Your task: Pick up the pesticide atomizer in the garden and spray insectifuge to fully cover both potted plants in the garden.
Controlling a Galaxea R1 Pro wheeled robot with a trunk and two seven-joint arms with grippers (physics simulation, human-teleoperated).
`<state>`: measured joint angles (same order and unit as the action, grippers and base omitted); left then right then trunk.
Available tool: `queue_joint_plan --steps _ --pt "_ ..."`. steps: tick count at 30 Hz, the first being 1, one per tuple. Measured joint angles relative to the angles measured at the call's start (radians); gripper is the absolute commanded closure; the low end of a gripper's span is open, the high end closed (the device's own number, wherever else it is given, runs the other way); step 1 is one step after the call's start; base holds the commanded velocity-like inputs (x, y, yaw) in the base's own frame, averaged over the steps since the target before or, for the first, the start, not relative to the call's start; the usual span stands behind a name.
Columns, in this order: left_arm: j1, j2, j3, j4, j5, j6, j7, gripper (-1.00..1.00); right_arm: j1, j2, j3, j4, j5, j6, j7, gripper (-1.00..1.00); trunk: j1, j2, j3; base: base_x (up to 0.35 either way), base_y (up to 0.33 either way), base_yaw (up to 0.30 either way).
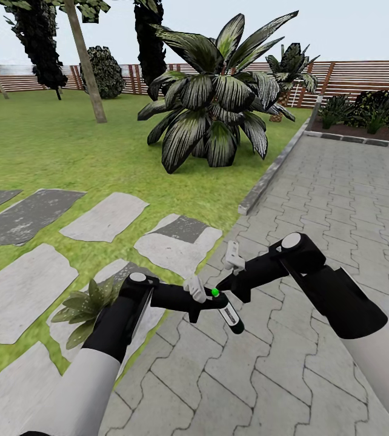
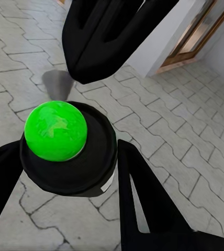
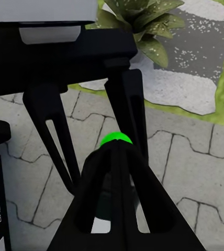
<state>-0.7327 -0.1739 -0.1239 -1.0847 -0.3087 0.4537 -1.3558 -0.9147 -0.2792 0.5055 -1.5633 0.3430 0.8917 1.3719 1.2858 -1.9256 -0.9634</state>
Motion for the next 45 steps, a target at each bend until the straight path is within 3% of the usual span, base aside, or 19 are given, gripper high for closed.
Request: queue_joint_plan --steps 40,45 --pt "-0.015 0.000 -0.001 -0.001 0.002 0.007 -0.002 1.00 -0.001 -0.001 0.000 0.002 0.000 -0.009 0.000 1.00 0.000 0.000 0.000 0.000 0.000 0.000" --pt "-0.015 0.000 -0.002 -0.001 0.024 0.008 -0.002 1.00 -0.001 -0.001 0.000 0.002 0.001 -0.009 -0.001 1.00 0.000 0.000 0.000 0.000 0.000 0.000"
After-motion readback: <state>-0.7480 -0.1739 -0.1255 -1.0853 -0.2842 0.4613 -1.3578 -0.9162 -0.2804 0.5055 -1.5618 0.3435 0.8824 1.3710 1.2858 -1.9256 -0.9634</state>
